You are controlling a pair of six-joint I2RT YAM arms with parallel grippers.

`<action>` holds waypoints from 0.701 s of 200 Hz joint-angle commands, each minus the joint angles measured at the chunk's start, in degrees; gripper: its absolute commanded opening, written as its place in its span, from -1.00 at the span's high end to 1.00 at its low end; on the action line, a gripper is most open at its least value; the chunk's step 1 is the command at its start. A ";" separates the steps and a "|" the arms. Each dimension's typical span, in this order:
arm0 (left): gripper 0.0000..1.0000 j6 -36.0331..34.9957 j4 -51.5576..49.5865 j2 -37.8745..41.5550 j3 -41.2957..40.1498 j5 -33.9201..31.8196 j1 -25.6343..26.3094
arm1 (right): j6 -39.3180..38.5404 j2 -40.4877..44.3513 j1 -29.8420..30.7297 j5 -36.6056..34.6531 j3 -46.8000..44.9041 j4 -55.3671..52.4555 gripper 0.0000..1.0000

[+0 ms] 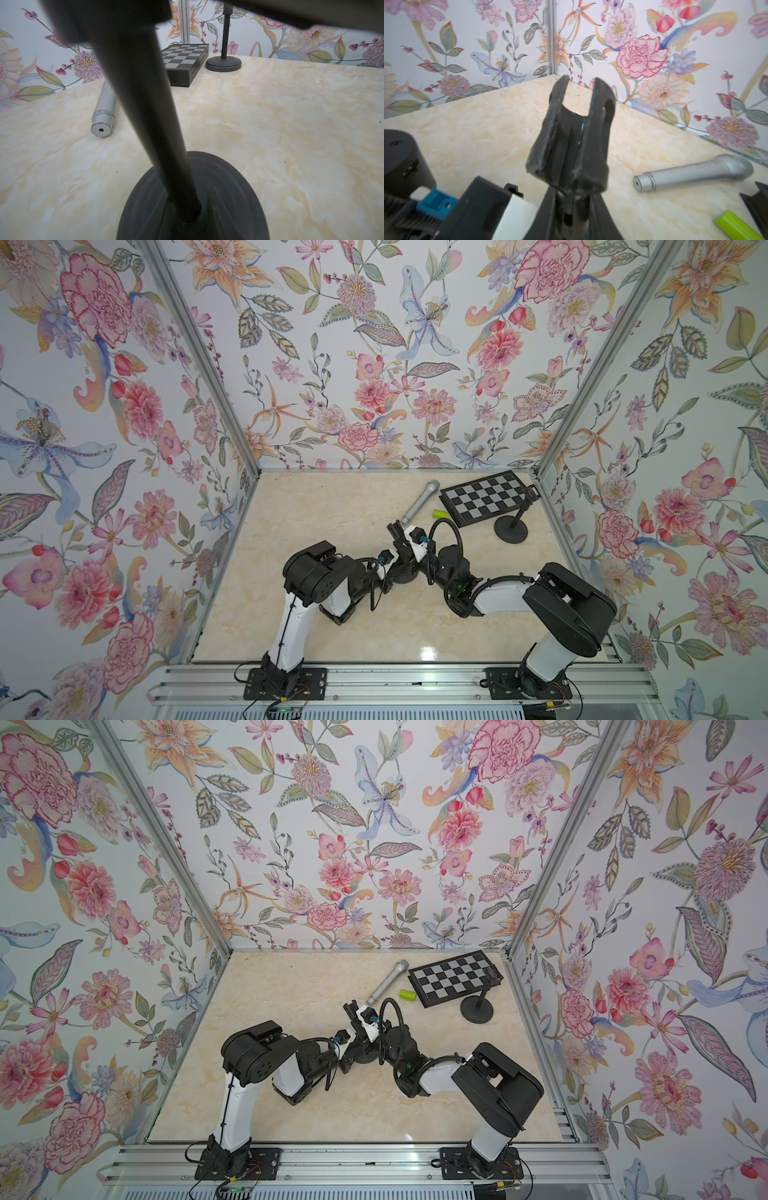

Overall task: Assemble a microphone stand
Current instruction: Screw the microphone stand pole into the microphone stand base.

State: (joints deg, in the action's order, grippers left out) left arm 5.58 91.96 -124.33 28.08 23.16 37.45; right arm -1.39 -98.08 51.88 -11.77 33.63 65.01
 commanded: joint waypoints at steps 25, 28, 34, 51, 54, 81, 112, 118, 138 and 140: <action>0.42 -1.17 13.50 -3.32 -1.43 -2.34 0.66 | 1.82 -3.82 1.70 10.38 -3.01 8.09 0.47; 0.42 -1.04 13.46 -3.55 -1.32 -2.25 0.63 | 0.72 -3.03 1.13 13.50 -3.29 8.12 0.37; 0.44 -0.93 13.50 -3.80 -1.27 -1.85 0.69 | -1.31 -1.47 -0.98 19.87 -3.66 7.40 0.22; 0.46 -2.03 13.51 -2.82 -1.71 -1.42 0.78 | -5.46 3.11 -8.66 41.17 -2.27 -1.26 0.07; 0.46 -2.26 13.51 -2.74 -1.75 -1.35 0.80 | -6.14 3.79 -9.96 44.12 -1.67 -3.45 0.05; 0.47 -2.62 13.50 -3.54 -1.34 0.90 0.78 | -20.10 7.47 -17.82 60.13 4.38 -25.87 -0.09; 0.47 -2.78 13.50 -3.71 -1.03 1.90 0.69 | -28.22 5.21 -20.64 64.98 10.35 -36.38 -0.13; 0.47 -2.77 13.51 -3.57 -1.08 2.14 0.67 | -27.95 4.45 -21.07 65.78 11.14 -36.07 -0.13; 0.47 -3.12 13.51 -3.29 -1.12 1.96 0.69 | -27.14 2.18 -21.88 68.10 13.18 -34.45 -0.13; 0.48 -3.10 13.51 -3.40 -1.03 2.00 0.69 | -27.12 2.01 -21.97 68.44 13.38 -34.45 -0.13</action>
State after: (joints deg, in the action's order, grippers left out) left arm 4.75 91.92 -124.40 28.03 23.53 37.63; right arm -24.12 -93.21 30.85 47.44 44.42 35.51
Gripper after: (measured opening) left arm 0.264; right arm 0.567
